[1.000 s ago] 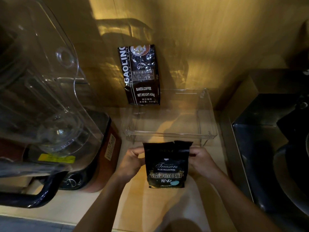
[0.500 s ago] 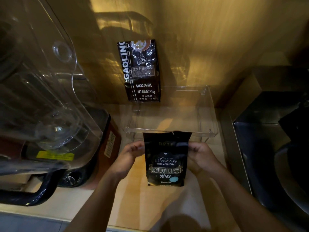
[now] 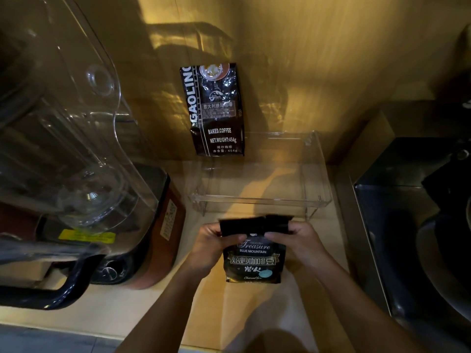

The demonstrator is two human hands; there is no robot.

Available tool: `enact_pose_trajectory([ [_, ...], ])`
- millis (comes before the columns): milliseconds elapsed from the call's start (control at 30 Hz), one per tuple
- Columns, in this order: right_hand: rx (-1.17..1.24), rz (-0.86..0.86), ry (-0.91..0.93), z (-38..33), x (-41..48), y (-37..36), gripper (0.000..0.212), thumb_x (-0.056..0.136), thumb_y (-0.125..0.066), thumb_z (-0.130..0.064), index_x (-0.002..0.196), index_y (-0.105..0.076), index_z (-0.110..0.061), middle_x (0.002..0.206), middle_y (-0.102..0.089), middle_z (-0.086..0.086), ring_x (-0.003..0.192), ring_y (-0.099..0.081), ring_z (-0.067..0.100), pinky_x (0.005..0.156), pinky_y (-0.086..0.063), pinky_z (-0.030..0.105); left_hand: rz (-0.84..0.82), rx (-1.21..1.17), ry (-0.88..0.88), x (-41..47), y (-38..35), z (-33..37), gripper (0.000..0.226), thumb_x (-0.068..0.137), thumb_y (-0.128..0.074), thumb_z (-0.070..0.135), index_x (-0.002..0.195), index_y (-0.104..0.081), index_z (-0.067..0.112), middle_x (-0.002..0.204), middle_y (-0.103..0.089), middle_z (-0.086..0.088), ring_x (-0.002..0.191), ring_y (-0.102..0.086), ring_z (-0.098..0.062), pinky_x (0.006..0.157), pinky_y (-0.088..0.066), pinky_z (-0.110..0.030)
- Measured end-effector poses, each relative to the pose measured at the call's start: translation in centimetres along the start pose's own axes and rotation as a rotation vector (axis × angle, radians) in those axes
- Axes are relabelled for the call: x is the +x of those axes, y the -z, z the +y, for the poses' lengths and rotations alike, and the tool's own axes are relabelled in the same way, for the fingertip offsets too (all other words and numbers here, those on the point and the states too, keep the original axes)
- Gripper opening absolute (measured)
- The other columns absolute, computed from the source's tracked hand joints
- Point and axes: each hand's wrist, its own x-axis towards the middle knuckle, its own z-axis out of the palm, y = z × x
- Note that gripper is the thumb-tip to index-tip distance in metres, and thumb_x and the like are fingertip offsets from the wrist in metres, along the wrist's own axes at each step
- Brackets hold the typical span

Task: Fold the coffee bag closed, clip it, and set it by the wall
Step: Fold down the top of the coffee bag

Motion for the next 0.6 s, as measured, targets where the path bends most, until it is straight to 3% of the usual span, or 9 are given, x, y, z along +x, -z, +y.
enact_pose_trajectory([
  [167,0.015,0.017,0.020,-0.1,0.2,-0.1,0.018,0.071,-0.062,0.013,0.068,-0.066,-0.004,0.053,-0.071,-0.004,0.052,-0.066,0.009,0.044,-0.050,0.016,-0.009,0.059,-0.014,0.3,-0.3,0.5,0.019,0.072,-0.066,-0.005,0.082,-0.071,0.011,0.075,-0.076,0.003,0.071,-0.069,-0.014,0.058,-0.053,-0.018],
  [300,0.061,-0.002,0.057,-0.1,0.1,-0.4,0.019,0.072,-0.059,0.015,0.075,-0.066,-0.003,0.056,-0.072,-0.004,0.054,-0.067,0.010,0.047,-0.051,0.017,0.027,0.083,-0.024,0.2,-0.4,1.2,0.008,0.077,-0.063,-0.001,0.082,-0.068,0.001,0.083,-0.071,0.000,0.073,-0.067,-0.009,0.060,-0.052,-0.015],
  [400,0.070,0.024,0.085,-0.1,0.0,-0.8,0.014,0.072,-0.061,0.011,0.082,-0.066,0.002,0.058,-0.073,-0.005,0.055,-0.067,0.009,0.047,-0.050,0.016,0.121,0.117,-0.032,0.2,-0.3,2.2,0.011,0.080,-0.063,0.005,0.083,-0.069,-0.004,0.089,-0.068,-0.006,0.077,-0.066,-0.010,0.064,-0.052,-0.016],
  [500,0.064,0.079,0.101,0.0,0.1,-1.1,0.016,0.071,-0.065,0.006,0.079,-0.069,-0.008,0.061,-0.073,-0.006,0.057,-0.068,0.010,0.046,-0.050,0.016,0.172,0.188,0.066,-0.1,-0.8,3.0,0.011,0.082,-0.063,0.013,0.077,-0.070,0.006,0.072,-0.073,0.000,0.063,-0.067,-0.007,0.056,-0.052,-0.017],
  [600,0.033,0.145,0.088,0.2,0.2,-1.4,0.017,0.071,-0.068,0.001,0.072,-0.070,-0.016,0.063,-0.074,-0.004,0.059,-0.069,0.015,0.048,-0.052,0.021,0.210,0.180,0.170,-0.4,-1.1,3.3,0.020,0.084,-0.061,0.015,0.065,-0.065,0.010,0.040,-0.061,0.009,0.033,-0.049,0.001,0.033,-0.034,-0.011],
])
